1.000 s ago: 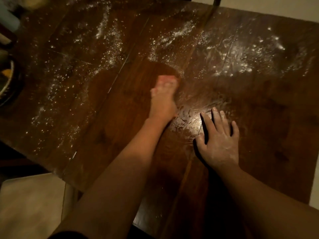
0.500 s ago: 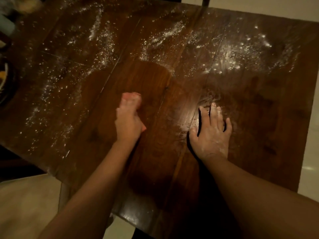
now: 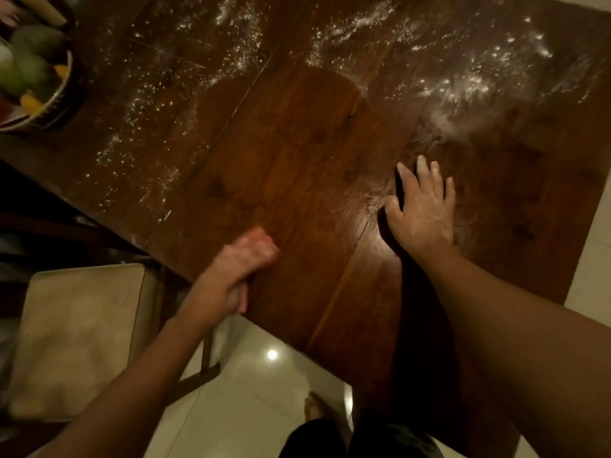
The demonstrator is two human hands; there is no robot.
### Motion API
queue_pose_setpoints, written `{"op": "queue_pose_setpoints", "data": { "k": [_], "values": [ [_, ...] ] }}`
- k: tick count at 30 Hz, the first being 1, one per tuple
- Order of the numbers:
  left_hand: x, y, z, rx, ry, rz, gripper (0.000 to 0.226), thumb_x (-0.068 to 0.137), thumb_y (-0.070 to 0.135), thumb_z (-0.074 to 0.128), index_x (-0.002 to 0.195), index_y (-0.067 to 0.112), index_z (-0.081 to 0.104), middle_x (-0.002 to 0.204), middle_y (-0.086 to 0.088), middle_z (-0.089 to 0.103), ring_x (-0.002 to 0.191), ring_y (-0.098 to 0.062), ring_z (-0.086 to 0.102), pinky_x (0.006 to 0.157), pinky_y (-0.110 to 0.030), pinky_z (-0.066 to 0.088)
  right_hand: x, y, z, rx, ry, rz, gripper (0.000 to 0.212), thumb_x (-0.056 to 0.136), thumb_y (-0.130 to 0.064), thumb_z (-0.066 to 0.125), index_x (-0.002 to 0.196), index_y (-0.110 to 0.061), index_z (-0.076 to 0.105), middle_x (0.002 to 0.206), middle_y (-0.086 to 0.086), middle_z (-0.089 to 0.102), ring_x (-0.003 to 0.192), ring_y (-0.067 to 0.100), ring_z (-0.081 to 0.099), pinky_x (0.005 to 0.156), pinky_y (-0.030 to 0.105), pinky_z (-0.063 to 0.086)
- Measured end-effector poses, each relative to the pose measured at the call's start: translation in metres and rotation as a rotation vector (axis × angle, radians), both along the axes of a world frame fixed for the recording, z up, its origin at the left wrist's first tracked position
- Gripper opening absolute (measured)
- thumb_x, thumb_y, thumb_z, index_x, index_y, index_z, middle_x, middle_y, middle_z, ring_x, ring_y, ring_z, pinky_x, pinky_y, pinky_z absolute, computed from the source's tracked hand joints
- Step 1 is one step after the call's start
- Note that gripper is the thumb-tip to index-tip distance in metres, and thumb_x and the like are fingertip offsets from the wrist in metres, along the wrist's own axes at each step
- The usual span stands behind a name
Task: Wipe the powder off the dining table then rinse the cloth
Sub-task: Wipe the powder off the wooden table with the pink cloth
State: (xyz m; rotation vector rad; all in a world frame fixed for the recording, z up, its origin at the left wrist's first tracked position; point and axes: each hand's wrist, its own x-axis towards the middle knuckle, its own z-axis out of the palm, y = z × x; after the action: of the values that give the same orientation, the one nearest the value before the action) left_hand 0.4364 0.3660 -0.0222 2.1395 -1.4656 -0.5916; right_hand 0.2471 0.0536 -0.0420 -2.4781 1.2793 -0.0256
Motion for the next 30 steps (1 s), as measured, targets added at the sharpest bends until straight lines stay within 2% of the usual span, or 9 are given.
{"op": "queue_pose_setpoints", "data": {
  "k": [2,4,8,11,14,20,25,28,30],
  "values": [
    [0.004,0.002,0.000,-0.012,-0.022,0.501,0.059,0.096,-0.001,0.042,0.146,0.030,0.044,0.160,0.009,0.030,0.152,-0.016,0.019,0.120,-0.058,0.024,-0.016,0.015,0.000,-0.017,0.005,0.080,0.062,0.098,-0.044,0.029,0.157,-0.029,0.021,0.169,0.003,0.008,0.155,0.023,0.001,0.125,0.049,0.001],
    [-0.025,-0.014,-0.002,0.038,-0.115,0.660,0.062,0.092,-0.001,0.046,0.148,0.025,0.042,0.159,0.003,0.032,0.151,-0.023,0.019,0.118,-0.060,0.025,-0.033,0.038,-0.001,-0.062,0.057,0.131,0.061,0.099,-0.043,0.024,0.158,-0.029,0.018,0.169,0.000,0.010,0.155,0.022,0.003,0.124,0.051,0.004],
    [-0.125,-0.020,-0.005,-0.006,-0.175,0.057,0.086,0.078,-0.012,0.059,0.150,0.030,0.036,0.161,0.007,0.027,0.153,-0.017,0.010,0.123,-0.052,0.016,-0.065,0.088,0.001,-0.076,0.104,0.171,0.063,0.099,-0.046,0.021,0.159,-0.031,0.014,0.168,-0.002,0.011,0.155,0.023,0.006,0.122,0.053,0.005],
    [-0.142,0.004,-0.012,0.051,-0.200,-0.302,0.086,0.085,0.002,0.054,0.154,0.041,0.022,0.164,0.018,0.013,0.152,-0.007,-0.002,0.124,-0.043,0.008,-0.090,0.118,0.005,-0.069,0.134,0.209,0.066,0.096,-0.048,0.024,0.159,-0.031,0.014,0.168,-0.001,0.012,0.155,0.024,0.005,0.122,0.054,0.005],
    [-0.112,0.000,0.001,0.043,-0.093,-0.117,0.073,0.093,0.009,0.050,0.153,0.043,0.025,0.163,0.021,0.013,0.151,-0.002,0.004,0.124,-0.043,0.013,-0.110,0.140,0.006,-0.059,0.178,0.235,0.067,0.096,-0.049,0.022,0.159,-0.032,0.010,0.169,-0.002,0.007,0.155,0.023,0.001,0.123,0.054,0.003],
    [-0.004,0.001,-0.005,0.290,-0.016,0.680,0.067,0.105,0.034,0.037,0.159,0.013,0.003,0.165,-0.018,0.003,0.153,-0.036,0.002,0.123,-0.052,0.014,-0.113,0.151,0.006,-0.068,0.193,0.224,0.070,0.093,-0.050,0.030,0.159,-0.029,0.017,0.168,0.000,0.013,0.155,0.026,0.009,0.122,0.057,0.006],
    [-0.032,-0.001,-0.002,0.176,-0.100,0.536,0.078,0.099,0.017,0.049,0.158,0.030,-0.001,0.165,-0.011,-0.015,0.151,-0.041,-0.001,0.120,-0.057,0.019,-0.098,0.150,0.007,-0.052,0.197,0.186,0.070,0.087,-0.049,0.034,0.153,-0.025,0.031,0.159,0.010,0.030,0.148,0.038,0.023,0.118,0.065,0.010],
    [-0.041,0.003,-0.009,0.175,-0.227,0.176,0.075,0.096,0.006,0.050,0.158,0.030,0.014,0.166,0.003,-0.011,0.151,-0.031,-0.016,0.123,-0.054,0.001,-0.078,0.144,0.006,-0.042,0.211,0.294,0.071,0.090,-0.052,0.028,0.158,-0.034,0.017,0.163,0.011,0.020,0.151,0.041,0.012,0.117,0.070,0.003],
    [-0.015,0.003,-0.012,0.187,-0.208,0.195,0.072,0.098,0.006,0.045,0.158,0.034,0.016,0.166,0.008,-0.006,0.152,-0.025,-0.011,0.124,-0.048,0.002,-0.060,0.136,0.006,-0.057,0.193,0.424,0.071,0.093,-0.055,0.027,0.159,-0.038,0.008,0.167,0.007,0.013,0.152,0.041,0.006,0.117,0.070,0.001]
  ]
}}
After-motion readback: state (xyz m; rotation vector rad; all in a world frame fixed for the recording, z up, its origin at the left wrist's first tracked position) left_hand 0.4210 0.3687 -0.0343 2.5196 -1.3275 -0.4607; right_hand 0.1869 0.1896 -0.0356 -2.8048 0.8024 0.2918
